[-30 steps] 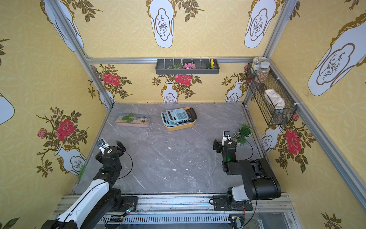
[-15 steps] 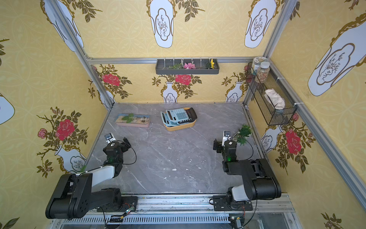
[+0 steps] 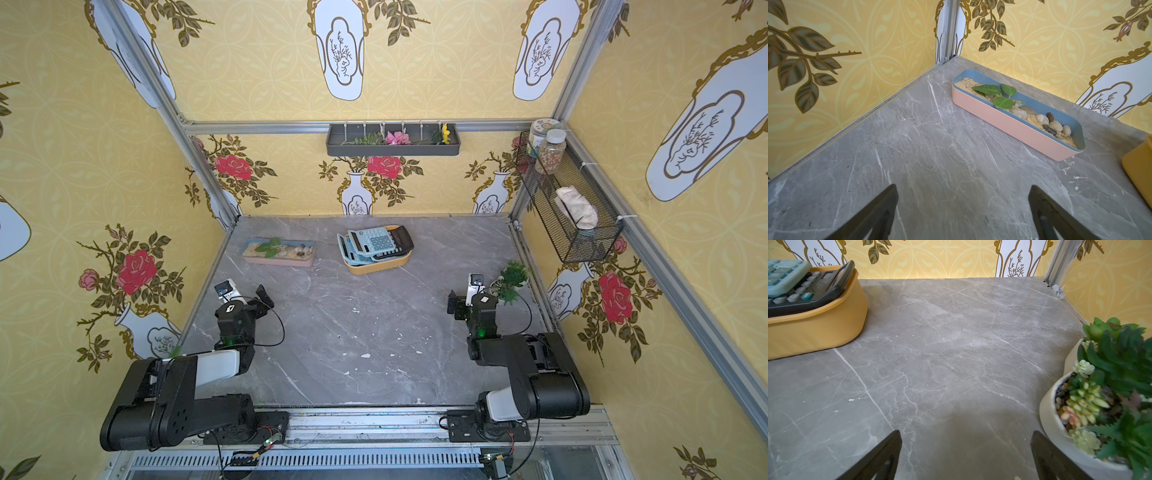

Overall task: Put the calculator in the storage box
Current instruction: Reset both arms

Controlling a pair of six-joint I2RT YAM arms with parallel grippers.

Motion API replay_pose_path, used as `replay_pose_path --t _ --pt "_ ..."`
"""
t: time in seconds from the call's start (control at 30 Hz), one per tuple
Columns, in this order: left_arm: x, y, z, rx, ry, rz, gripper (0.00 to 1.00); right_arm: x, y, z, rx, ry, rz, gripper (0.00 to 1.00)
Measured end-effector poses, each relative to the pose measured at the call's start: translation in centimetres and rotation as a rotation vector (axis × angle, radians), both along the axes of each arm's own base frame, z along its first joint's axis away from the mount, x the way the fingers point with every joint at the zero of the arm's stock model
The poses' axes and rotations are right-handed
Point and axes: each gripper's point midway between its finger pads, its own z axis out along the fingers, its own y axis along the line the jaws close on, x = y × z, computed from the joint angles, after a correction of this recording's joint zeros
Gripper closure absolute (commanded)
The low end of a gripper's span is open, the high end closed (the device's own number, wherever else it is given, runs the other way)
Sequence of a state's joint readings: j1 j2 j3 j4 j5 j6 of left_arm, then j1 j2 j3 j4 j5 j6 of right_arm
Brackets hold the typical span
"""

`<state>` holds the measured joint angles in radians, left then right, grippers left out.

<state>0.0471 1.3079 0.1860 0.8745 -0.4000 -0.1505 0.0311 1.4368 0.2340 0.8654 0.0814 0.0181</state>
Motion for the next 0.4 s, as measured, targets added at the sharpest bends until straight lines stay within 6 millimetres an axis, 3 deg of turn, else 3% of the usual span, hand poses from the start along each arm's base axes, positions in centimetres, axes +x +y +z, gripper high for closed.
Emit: replay_pose_path --t 0.4 --pt "0.01 0.03 0.03 0.0 -0.001 0.002 0.0 0.18 -0.31 0.08 0.014 -0.001 0.005 0.03"
